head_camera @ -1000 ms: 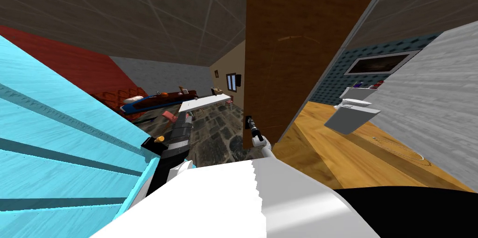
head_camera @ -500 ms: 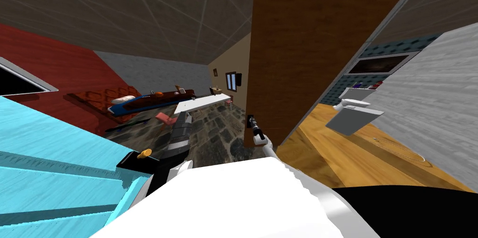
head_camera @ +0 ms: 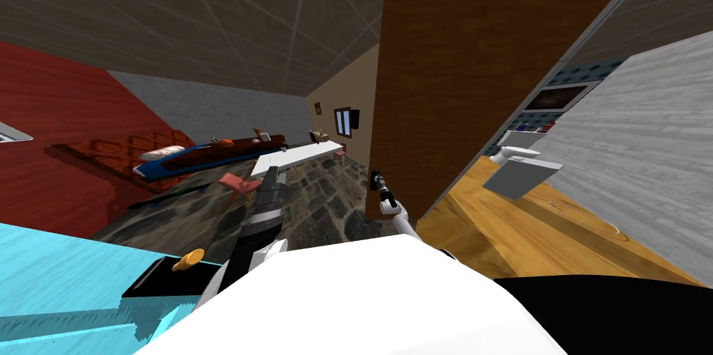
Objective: Push the door open
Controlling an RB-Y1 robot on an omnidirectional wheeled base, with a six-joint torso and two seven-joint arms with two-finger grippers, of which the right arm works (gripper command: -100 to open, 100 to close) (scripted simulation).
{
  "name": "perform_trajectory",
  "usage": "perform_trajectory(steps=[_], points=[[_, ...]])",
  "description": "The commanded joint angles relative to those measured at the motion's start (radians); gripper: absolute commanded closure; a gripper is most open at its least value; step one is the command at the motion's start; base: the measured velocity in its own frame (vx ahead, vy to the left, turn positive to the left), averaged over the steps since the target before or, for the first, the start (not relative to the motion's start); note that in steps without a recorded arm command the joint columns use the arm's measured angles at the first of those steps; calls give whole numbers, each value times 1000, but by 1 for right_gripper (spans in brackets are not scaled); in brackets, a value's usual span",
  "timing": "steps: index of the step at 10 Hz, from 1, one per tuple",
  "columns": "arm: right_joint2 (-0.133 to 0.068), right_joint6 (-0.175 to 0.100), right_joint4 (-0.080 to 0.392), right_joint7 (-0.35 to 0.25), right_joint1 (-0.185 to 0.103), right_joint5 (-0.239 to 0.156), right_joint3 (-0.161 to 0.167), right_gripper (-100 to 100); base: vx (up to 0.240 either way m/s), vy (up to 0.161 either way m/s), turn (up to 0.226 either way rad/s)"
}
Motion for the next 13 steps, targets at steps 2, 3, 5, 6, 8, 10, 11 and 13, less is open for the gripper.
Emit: perform_trajectory(steps=[2, 3, 5, 6, 8, 10, 11, 13], points=[[-12, 10, -21, 5, 6, -6, -35, 100, 144, 95, -59], [-13, 10, -18, 9, 4, -8, -50, 100, 122, 85, -71], [-13, 11, -14, 13, 1, -12, -73, 100, 131, 91, -71], [-13, 11, -11, 17, -2, -15, -88, 100, 168, 122, -102], [-11, 12, -6, 22, -6, -20, -117, 100, 172, 128, -100], [-7, 12, -1, 28, -10, -25, -142, 100, 206, 129, -93], [-5, 13, 1, 30, -12, -26, -154, 100, 210, 128, -97], [0, 13, 5, 35, -15, -31, -178, 100, 189, 119, -86]])
